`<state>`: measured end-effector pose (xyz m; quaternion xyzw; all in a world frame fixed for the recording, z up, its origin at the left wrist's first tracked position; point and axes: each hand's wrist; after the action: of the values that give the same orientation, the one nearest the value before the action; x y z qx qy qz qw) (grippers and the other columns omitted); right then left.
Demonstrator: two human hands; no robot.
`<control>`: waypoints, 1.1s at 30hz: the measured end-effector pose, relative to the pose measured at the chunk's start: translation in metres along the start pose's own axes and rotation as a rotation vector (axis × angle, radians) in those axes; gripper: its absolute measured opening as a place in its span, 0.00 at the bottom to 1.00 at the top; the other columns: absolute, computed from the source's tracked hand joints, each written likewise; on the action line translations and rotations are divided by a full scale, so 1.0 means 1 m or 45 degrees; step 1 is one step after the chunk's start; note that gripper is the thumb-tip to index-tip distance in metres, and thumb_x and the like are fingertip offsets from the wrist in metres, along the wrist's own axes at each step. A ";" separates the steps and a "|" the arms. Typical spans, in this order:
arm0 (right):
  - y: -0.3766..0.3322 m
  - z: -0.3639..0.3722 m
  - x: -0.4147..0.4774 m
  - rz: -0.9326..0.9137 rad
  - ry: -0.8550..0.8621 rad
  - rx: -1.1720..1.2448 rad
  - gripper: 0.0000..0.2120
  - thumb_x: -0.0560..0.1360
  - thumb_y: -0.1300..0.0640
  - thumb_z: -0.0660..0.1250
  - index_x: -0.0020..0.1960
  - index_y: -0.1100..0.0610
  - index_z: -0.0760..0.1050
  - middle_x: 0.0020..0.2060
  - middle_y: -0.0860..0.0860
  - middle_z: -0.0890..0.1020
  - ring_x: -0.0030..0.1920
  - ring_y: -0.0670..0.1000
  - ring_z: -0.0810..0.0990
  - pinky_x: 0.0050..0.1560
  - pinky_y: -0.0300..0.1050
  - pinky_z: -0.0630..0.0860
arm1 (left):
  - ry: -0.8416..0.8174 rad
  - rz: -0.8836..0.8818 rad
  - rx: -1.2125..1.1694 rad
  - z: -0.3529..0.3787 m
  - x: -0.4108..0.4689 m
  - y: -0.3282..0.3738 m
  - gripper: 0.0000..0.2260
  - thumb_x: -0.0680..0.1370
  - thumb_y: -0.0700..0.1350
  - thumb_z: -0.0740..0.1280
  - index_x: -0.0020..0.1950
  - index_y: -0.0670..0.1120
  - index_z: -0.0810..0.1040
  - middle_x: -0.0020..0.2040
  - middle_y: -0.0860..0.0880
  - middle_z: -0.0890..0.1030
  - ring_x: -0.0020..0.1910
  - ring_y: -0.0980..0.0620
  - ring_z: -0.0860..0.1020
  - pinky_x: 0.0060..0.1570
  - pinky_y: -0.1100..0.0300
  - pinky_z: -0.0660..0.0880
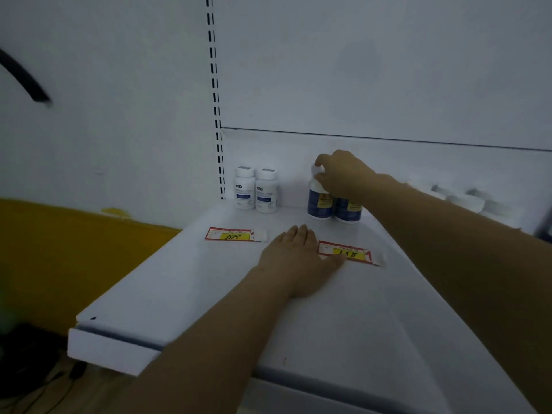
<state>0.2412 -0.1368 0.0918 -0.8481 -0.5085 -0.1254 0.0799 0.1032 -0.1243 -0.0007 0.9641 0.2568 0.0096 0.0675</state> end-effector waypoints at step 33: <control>0.055 -0.008 -0.073 0.237 0.278 1.281 0.13 0.76 0.44 0.65 0.52 0.52 0.80 0.48 0.49 0.83 0.50 0.50 0.81 0.56 0.50 0.79 | 0.310 0.146 -1.196 -0.029 0.023 0.038 0.10 0.73 0.49 0.72 0.52 0.51 0.77 0.45 0.53 0.81 0.42 0.59 0.78 0.40 0.72 0.70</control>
<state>0.2557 -0.2259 0.0781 -0.7283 -0.4171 0.0544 0.5410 0.1408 -0.1416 0.0329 0.8338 0.1773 0.2410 0.4640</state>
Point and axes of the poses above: each hand's wrist, its own x-axis towards the middle knuckle, its own z-axis out of the palm, y = z × x
